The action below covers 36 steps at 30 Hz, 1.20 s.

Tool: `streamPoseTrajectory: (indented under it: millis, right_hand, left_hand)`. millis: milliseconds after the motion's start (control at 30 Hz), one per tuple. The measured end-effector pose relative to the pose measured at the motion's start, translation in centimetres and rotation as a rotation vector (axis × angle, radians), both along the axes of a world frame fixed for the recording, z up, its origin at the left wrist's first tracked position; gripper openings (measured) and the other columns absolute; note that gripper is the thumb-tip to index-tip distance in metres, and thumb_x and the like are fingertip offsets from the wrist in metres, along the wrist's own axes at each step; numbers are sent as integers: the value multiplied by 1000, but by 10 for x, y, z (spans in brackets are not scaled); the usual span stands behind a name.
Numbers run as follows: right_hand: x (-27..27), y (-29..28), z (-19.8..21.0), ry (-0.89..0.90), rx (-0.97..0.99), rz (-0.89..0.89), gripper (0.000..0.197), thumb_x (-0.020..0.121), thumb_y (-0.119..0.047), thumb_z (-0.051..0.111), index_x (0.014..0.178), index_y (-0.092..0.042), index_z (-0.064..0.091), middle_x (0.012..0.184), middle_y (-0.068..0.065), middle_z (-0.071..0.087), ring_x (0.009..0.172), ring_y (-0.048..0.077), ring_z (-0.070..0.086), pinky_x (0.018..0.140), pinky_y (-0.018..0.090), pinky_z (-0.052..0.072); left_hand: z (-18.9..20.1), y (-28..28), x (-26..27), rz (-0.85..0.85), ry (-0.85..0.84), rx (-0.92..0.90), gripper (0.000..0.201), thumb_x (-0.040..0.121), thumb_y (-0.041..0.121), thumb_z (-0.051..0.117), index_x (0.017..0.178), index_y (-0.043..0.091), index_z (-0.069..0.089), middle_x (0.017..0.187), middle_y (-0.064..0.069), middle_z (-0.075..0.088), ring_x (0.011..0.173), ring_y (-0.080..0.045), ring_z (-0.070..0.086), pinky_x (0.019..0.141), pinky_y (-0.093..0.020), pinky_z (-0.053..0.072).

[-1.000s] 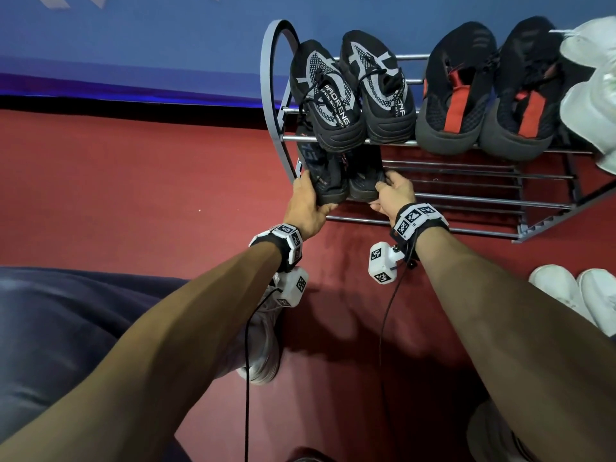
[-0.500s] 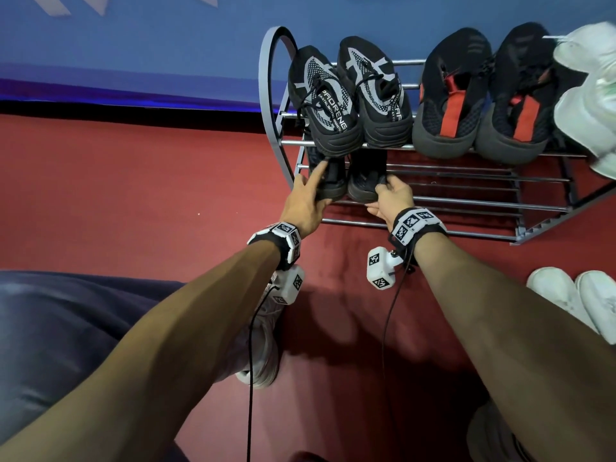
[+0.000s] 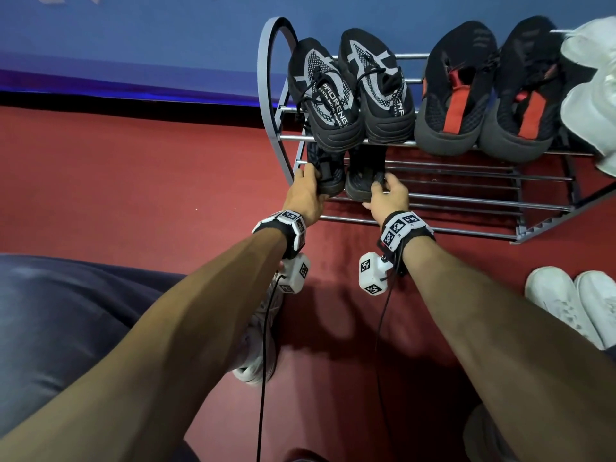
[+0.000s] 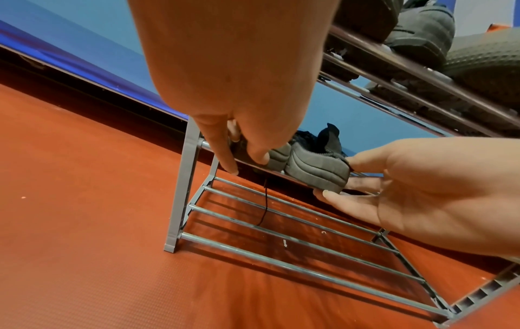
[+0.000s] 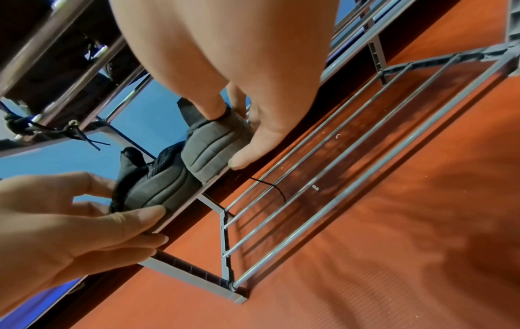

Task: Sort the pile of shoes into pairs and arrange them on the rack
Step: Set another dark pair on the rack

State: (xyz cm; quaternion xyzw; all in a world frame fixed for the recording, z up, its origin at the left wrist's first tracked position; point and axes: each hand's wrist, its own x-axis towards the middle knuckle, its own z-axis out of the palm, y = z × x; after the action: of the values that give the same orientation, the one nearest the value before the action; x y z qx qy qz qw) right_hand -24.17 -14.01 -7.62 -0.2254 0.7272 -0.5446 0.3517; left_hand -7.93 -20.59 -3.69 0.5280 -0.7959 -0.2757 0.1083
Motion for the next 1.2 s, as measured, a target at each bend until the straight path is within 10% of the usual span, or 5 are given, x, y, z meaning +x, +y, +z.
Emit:
streamPoseTrajectory:
  millis: [500,833,1067,1200]
  right_hand:
    - [-3,-4,-25,120,29,-26,33,80,-32,48,110,-42,57,90,-19,63,86,27,71,79,49,60]
    - [-9,-6,-16,48,112,24,43,85,-39,59,125,-24,57,107,-8,66,89,31,71,82,52,59]
    - [-20,12,21,313,380,372,65,95,-52,48,152,-23,35,142,16,49,126,36,53,108,43,43]
    - [-18,34,75,498,439,488,42,96,-37,54,128,-10,57,134,20,55,122,36,55,103,39,45]
  left_hand:
    - [-3,1,8,-57,-31,-80,35,87,10,64,111,9,38,116,-12,47,86,-40,57,77,-52,52]
    - [5,5,-3,-36,-205,12,59,75,-4,66,120,16,34,119,-17,41,71,-40,58,60,-37,43]
    - [30,17,-9,-23,-335,145,67,82,6,64,139,20,34,135,-19,37,101,-43,61,88,-45,56]
    - [59,43,-8,-6,-365,110,57,83,9,65,132,12,35,136,-20,41,113,-43,58,91,-45,51]
